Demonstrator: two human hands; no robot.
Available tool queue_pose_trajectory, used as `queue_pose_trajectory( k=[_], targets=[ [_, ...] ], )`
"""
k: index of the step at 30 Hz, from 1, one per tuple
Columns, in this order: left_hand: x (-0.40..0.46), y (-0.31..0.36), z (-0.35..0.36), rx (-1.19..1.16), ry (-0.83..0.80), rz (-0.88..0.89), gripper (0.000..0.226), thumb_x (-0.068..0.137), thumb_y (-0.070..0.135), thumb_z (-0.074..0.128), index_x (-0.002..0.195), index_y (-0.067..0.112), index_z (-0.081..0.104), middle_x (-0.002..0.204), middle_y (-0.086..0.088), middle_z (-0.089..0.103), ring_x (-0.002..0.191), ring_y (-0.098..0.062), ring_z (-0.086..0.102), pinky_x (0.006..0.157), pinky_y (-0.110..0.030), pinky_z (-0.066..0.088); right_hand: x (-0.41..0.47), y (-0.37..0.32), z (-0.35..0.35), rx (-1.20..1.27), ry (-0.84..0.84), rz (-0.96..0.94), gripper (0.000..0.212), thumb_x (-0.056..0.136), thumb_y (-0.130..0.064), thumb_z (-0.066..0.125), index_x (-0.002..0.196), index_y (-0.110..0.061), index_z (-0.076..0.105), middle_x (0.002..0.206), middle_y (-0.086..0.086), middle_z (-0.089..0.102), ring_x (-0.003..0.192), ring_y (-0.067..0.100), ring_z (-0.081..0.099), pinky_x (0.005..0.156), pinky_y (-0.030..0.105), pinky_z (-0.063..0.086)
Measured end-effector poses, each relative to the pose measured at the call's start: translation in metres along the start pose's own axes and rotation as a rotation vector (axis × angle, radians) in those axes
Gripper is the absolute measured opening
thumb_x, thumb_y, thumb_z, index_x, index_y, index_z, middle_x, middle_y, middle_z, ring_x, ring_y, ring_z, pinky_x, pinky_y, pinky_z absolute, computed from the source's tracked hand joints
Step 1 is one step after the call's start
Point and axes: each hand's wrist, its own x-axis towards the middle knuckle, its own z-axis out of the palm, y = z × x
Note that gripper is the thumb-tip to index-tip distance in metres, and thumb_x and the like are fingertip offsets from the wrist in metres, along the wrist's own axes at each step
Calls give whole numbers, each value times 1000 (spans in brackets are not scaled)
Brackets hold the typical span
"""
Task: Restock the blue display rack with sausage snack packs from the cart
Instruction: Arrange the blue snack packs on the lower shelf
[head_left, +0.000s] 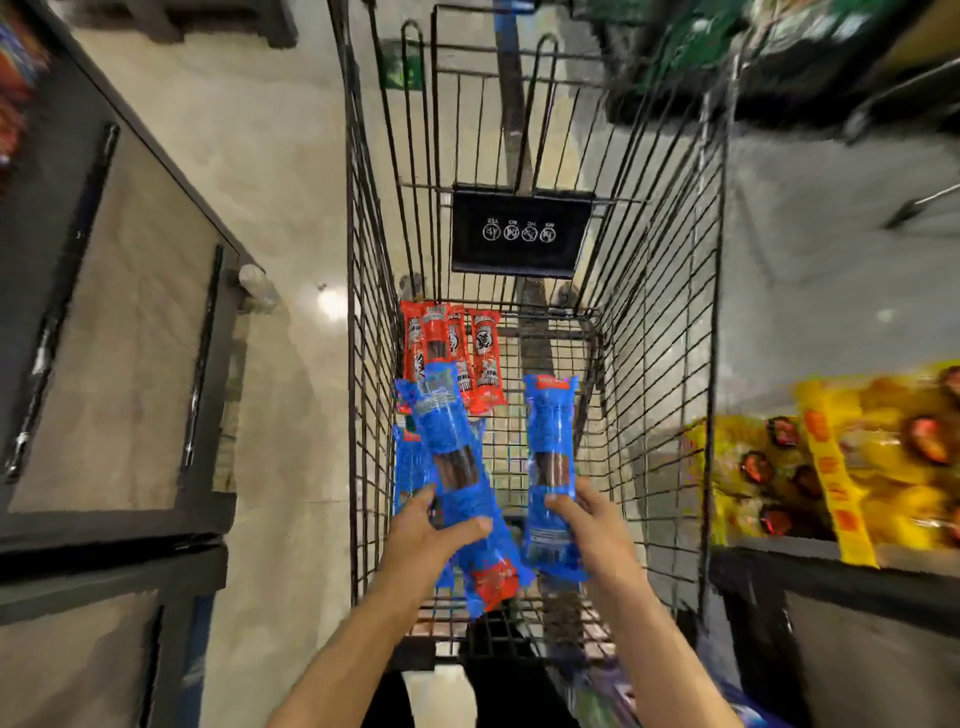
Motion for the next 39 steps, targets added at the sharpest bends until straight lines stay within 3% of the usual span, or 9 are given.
queue_pose_trajectory(
  k=[3, 5, 8, 13, 16, 21, 28, 34, 39],
  targets=[
    [-26, 32, -17, -20, -101, 51, 69, 46, 18, 87, 109, 9, 60, 105, -11, 69, 90, -19, 68, 83, -35, 55, -52, -27, -2, 141, 47, -43, 17, 84, 1, 60, 98, -8, 67, 82, 8, 70, 71, 20, 65, 67, 33, 54],
    [-44, 52, -34, -35, -195, 117, 58, 47, 16, 81, 102, 14, 63, 98, -9, 73, 84, -19, 70, 74, -31, 57, -88, -37, 2, 234, 66, -99, 20, 77, -5, 67, 97, -8, 65, 79, 7, 69, 65, 14, 65, 61, 25, 53],
    [-71, 74, -62, 7, -349, 205, 64, 43, 24, 81, 104, 17, 63, 97, -6, 74, 83, -20, 71, 68, -31, 55, -140, -42, 18, 368, 81, -151, 50, 51, -27, 78, 98, -14, 67, 91, 13, 69, 78, 23, 65, 74, 35, 51],
    [-100, 92, -99, 78, -524, 274, 69, 36, 27, 78, 102, 13, 61, 88, -7, 74, 77, -20, 71, 66, -32, 58, -213, -27, 59, 593, 86, -214, 71, 42, -25, 90, 107, -17, 63, 117, 26, 61, 100, 42, 63, 78, 44, 53],
    [-114, 94, -96, 157, -674, 282, 70, 38, 25, 80, 104, 9, 61, 88, -15, 72, 74, -24, 70, 66, -37, 58, -262, -22, 74, 658, 125, -269, 73, 49, -23, 78, 118, -14, 55, 101, 17, 71, 80, 27, 70, 62, 31, 55],
    [-153, 77, -59, 277, -854, 232, 99, 21, 40, 93, 107, 5, 59, 88, -15, 71, 78, -31, 66, 79, -50, 54, -341, 8, 73, 661, 313, -347, 60, 56, -25, 74, 111, -9, 58, 82, -1, 73, 67, 10, 68, 57, 20, 51],
    [-232, 27, -5, 390, -1105, 186, 94, 23, 35, 92, 108, 8, 61, 91, -12, 72, 76, -25, 69, 70, -38, 57, -437, 69, 55, 890, 561, -428, 69, 49, -28, 83, 113, -17, 60, 97, 10, 71, 73, 22, 68, 63, 37, 58],
    [-333, -45, 40, 504, -1305, 226, 96, 19, 47, 93, 102, 7, 65, 88, -11, 72, 73, -21, 68, 72, -38, 57, -545, 142, 42, 1001, 758, -518, 42, 66, -15, 66, 106, -9, 57, 76, 5, 71, 57, 17, 65, 50, 27, 53],
    [-443, -128, 58, 542, -1461, 187, 51, 51, 17, 80, 99, 8, 65, 81, -3, 73, 70, -17, 68, 61, -27, 57, -639, 221, 23, 979, 937, -543, 55, 61, -27, 74, 112, -14, 58, 91, 9, 71, 64, 20, 64, 55, 32, 52]
  ],
)
